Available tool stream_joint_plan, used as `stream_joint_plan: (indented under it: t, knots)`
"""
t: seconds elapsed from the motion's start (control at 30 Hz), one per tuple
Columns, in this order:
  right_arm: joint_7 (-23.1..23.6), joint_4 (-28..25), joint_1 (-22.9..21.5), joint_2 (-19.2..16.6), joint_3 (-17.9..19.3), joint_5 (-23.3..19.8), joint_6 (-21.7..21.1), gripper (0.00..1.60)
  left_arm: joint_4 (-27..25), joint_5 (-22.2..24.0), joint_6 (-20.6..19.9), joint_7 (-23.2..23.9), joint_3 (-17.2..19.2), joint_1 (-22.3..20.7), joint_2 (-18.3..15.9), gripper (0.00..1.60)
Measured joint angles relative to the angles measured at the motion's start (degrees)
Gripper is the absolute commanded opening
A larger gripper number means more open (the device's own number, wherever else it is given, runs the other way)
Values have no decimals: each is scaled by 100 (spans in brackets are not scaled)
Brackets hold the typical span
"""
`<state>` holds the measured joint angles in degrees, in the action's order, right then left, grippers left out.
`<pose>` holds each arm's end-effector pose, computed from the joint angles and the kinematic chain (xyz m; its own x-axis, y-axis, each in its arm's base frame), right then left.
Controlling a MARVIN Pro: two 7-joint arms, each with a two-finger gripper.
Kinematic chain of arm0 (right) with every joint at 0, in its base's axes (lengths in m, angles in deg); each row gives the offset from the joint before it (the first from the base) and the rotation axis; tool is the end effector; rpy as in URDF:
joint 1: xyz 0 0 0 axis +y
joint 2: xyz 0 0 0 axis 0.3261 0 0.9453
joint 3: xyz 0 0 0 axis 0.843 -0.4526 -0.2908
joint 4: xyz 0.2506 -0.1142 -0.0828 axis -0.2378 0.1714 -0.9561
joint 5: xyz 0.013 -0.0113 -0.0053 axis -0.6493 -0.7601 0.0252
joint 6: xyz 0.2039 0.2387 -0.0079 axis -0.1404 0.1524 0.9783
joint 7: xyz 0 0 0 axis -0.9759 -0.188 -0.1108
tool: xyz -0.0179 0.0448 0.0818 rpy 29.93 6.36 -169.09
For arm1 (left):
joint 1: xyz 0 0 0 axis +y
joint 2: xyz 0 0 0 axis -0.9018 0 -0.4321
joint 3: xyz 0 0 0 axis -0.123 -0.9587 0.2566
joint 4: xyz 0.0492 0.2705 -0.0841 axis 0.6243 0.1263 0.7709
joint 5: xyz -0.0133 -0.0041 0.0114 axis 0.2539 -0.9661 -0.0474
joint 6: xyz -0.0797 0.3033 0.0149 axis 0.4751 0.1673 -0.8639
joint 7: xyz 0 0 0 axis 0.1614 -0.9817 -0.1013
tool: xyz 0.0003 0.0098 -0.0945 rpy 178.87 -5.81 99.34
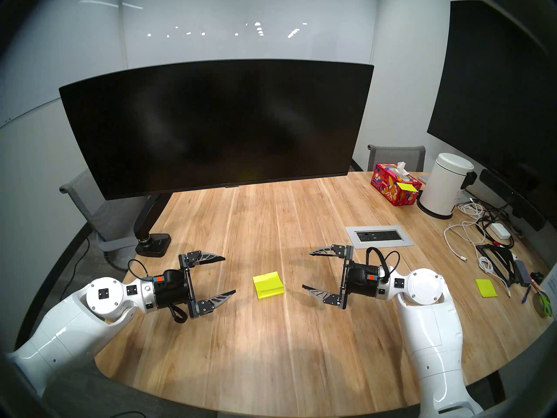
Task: Peel one sticky note off the pad and stick it onto the monitor, then press it flat
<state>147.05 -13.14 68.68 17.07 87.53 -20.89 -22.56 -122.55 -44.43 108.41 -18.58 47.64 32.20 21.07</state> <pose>0.3732 -0.0129 -0.2897 -0.4948 0.3387 0.8003 0.7941 -0.1977 0.5747 0.3316 0.0826 -0.2958 -0.2512 -0.3160 0.9149 -0.8598 -0.3613 -0.3609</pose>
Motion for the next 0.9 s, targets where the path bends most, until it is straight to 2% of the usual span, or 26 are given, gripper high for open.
stream_joint_plan:
  t: [0.3, 0.9]
  knots:
    - [34, -100, 95, -5, 37, -65, -28, 160, -9, -291, -346, 99, -188, -332, 86, 160]
    - [37, -204, 237, -5, 125, -203, -17, 160, 248, -904, -975, 815, -770, -1354, 311, 160]
